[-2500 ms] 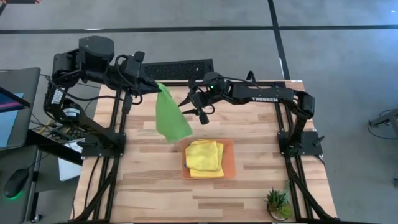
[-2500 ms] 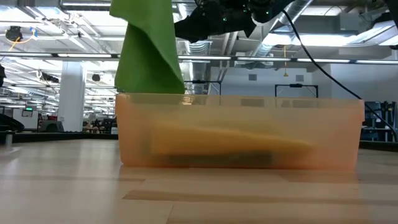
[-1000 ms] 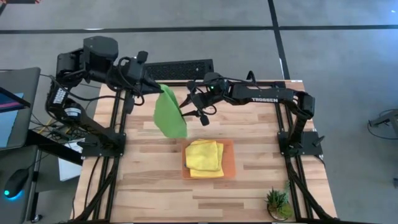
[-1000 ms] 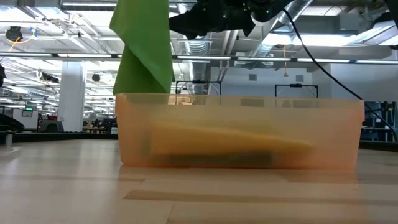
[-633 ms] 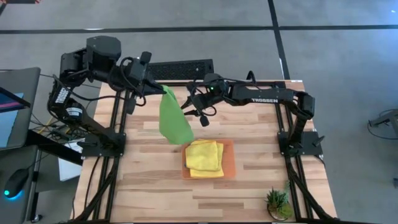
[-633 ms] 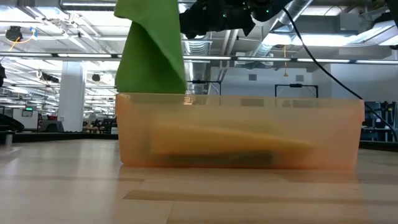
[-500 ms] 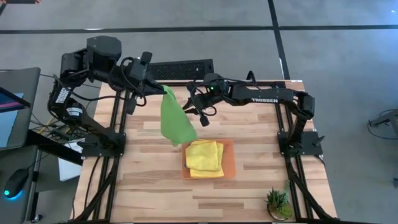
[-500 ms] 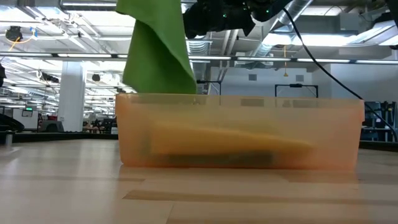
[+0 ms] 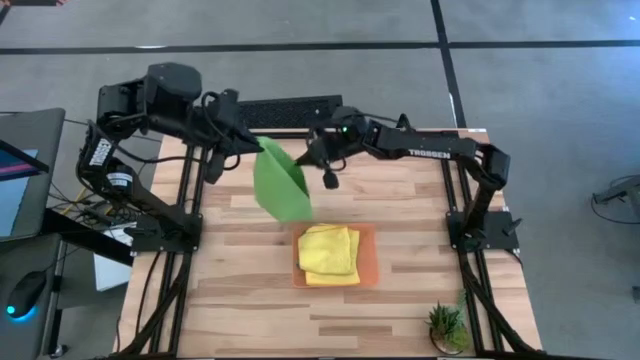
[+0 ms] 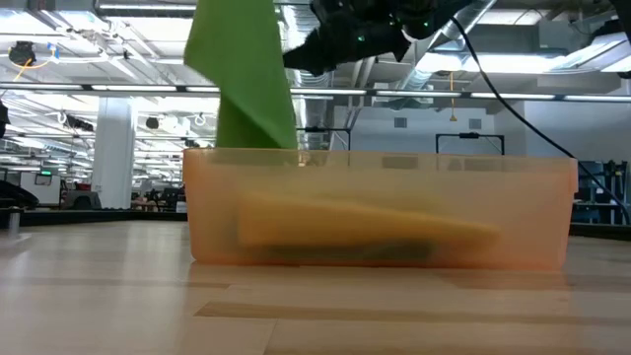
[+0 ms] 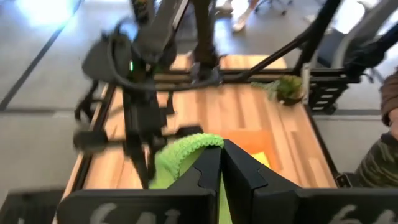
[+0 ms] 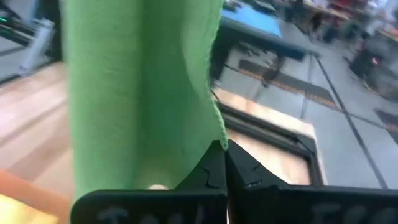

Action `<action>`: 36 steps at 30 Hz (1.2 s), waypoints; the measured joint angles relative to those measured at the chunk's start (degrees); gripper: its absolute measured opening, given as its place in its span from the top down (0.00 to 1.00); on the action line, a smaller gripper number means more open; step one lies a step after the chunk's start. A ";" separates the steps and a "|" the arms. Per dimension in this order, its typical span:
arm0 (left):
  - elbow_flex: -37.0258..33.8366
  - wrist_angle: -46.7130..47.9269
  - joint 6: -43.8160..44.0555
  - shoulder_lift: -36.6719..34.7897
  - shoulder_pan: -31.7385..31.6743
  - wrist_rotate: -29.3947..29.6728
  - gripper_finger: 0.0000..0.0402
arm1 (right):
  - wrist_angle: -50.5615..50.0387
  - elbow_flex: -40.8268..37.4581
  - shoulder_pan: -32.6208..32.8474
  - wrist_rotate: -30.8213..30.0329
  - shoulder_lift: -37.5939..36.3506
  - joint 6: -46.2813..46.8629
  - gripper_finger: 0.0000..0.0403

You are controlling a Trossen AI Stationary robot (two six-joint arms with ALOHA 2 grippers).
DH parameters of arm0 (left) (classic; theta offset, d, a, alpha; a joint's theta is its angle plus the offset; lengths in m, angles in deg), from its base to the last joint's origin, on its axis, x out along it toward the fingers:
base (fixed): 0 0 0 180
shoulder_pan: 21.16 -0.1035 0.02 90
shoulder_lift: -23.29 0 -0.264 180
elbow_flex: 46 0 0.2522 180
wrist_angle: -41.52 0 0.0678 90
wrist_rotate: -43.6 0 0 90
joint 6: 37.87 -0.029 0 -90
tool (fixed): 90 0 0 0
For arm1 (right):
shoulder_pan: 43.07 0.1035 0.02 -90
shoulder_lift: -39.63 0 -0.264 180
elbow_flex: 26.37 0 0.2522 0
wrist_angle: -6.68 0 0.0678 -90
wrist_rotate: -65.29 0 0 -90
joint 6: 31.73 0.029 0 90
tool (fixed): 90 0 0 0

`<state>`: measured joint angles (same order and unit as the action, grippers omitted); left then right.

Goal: Fold microfiber towels
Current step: Fold the green towel

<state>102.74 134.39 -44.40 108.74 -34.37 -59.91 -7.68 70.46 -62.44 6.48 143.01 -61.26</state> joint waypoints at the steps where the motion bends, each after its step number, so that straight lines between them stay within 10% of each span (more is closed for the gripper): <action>1: 0.00 0.91 0.83 0.00 -0.02 0.82 1.00 | -1.59 -0.07 -0.84 -0.09 -0.52 0.01 0.99; 18: -8.88 10.07 13.93 0.04 -0.02 23.32 1.00 | -19.87 0.00 -10.89 -7.19 -10.95 -2.48 1.00; 36: -32.37 -5.83 25.23 0.02 -7.92 41.05 1.00 | -30.68 0.00 -17.32 -22.60 -17.60 -2.44 1.00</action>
<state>70.36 128.56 -19.17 108.76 -42.28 -18.86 -38.36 70.46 -79.76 -16.12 125.41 -63.70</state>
